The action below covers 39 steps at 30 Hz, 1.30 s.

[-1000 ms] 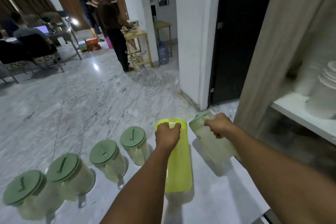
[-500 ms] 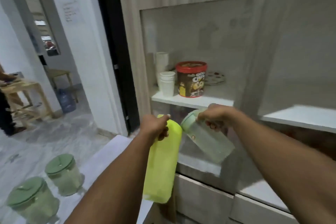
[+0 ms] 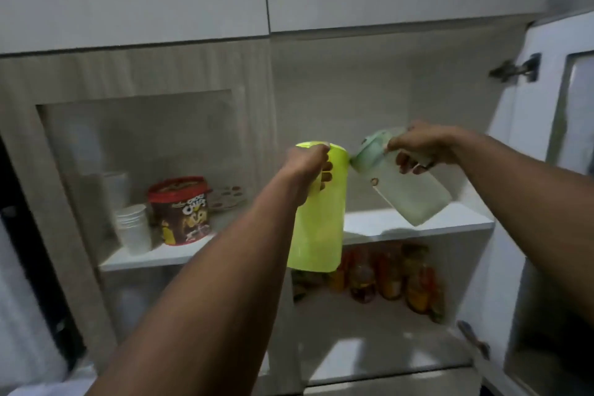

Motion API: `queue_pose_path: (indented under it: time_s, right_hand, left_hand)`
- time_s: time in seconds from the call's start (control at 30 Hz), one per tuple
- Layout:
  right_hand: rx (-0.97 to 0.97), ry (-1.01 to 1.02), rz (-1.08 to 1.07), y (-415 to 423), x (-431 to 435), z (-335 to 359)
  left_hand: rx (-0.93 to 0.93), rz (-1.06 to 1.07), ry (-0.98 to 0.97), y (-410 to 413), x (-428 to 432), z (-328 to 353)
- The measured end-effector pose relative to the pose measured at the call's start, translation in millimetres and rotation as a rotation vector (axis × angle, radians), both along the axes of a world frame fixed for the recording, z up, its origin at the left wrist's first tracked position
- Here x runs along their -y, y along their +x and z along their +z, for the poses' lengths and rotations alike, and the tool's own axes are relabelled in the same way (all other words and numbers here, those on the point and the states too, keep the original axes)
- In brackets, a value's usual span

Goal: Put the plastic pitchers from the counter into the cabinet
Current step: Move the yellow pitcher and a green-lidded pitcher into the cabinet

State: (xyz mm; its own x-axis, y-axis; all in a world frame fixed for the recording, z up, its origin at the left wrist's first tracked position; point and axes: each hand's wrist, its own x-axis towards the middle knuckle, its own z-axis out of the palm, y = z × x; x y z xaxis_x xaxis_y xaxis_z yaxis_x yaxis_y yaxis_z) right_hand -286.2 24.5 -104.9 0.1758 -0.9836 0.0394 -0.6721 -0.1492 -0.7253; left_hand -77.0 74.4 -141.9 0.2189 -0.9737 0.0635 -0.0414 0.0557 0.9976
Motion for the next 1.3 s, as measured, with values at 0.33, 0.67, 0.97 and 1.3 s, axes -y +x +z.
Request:
queue_pose_path:
  time_s: [0.33, 0.67, 0.97, 1.3]
  right_hand:
    - [0.632, -0.234, -0.206, -79.1, 166.6, -49.8]
    - [0.689, -0.049, -0.266, -124.1, 426.7, -141.0]
    - [0.379, 0.058, -0.279, -129.1, 552.1, -177.7]
    - [0.286, 0.178, -0.287, -120.5, 588.6, -163.6]
  left_hand:
    - [-0.182, 0.119, -0.234, -98.2, 187.2, -36.3]
    - [-0.194, 0.183, -0.088, -160.3, 439.7, -93.4]
    - [0.028, 0.112, -0.061, -169.6, 534.7, -88.1]
    - [0.165, 0.187, 0.014, -149.7, 585.6, -96.0]
